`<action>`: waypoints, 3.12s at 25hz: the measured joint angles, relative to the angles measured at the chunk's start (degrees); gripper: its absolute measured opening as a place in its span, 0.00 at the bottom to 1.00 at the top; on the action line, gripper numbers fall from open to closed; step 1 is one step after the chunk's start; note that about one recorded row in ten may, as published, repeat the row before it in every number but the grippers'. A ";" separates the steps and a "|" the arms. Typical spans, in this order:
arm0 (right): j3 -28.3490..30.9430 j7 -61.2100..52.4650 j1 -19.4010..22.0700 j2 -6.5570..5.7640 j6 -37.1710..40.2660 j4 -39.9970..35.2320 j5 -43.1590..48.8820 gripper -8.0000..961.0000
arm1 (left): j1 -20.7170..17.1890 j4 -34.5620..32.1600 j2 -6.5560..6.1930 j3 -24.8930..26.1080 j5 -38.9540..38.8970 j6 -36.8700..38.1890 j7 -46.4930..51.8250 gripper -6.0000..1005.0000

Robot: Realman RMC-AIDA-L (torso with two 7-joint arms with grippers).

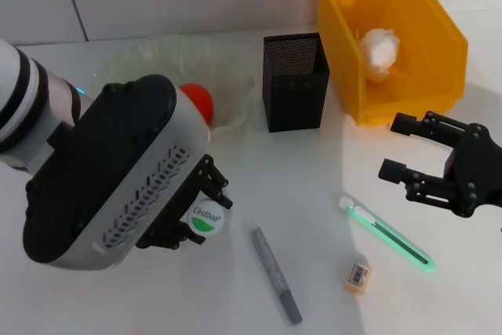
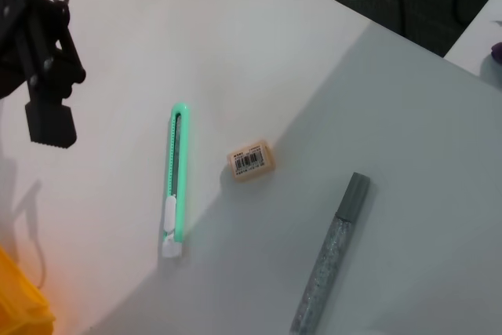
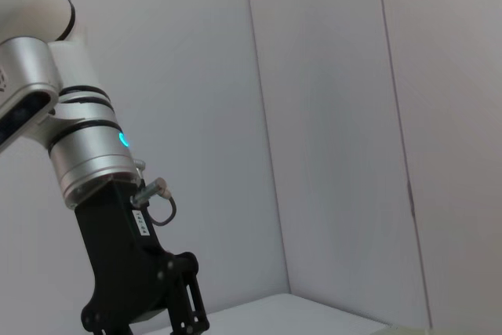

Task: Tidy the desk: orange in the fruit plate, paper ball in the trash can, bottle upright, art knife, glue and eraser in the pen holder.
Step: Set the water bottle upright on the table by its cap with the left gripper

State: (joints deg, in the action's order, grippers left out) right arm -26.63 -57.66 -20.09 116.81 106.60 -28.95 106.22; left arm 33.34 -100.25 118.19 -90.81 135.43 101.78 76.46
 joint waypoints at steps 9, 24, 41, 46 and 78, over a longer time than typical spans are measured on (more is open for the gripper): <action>1.23 0.01 -0.02 0.16 -0.41 0.12 0.02 0.77 | 2.65 1.51 -0.59 0.60 0.04 0.97 0.09 0.43; 1.93 0.00 0.27 0.33 -1.43 0.12 0.05 0.77 | 4.63 1.25 -0.86 2.22 2.44 2.31 0.82 0.43; 1.93 0.06 0.50 0.53 -3.35 0.67 0.10 0.77 | 8.65 3.23 -0.95 1.99 5.63 4.59 1.89 0.43; 1.93 0.08 0.71 0.53 -3.36 0.67 0.11 0.77 | 9.81 3.83 -0.95 2.15 5.98 4.61 1.62 0.43; 2.72 1.59 1.34 0.26 -4.92 2.74 0.03 0.77 | 16.16 9.73 -0.93 6.92 6.37 7.56 -0.59 0.43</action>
State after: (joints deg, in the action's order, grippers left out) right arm -23.91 -56.07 -18.75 117.06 101.68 -26.21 106.25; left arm 49.50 -90.52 117.26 -83.89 141.79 109.34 75.87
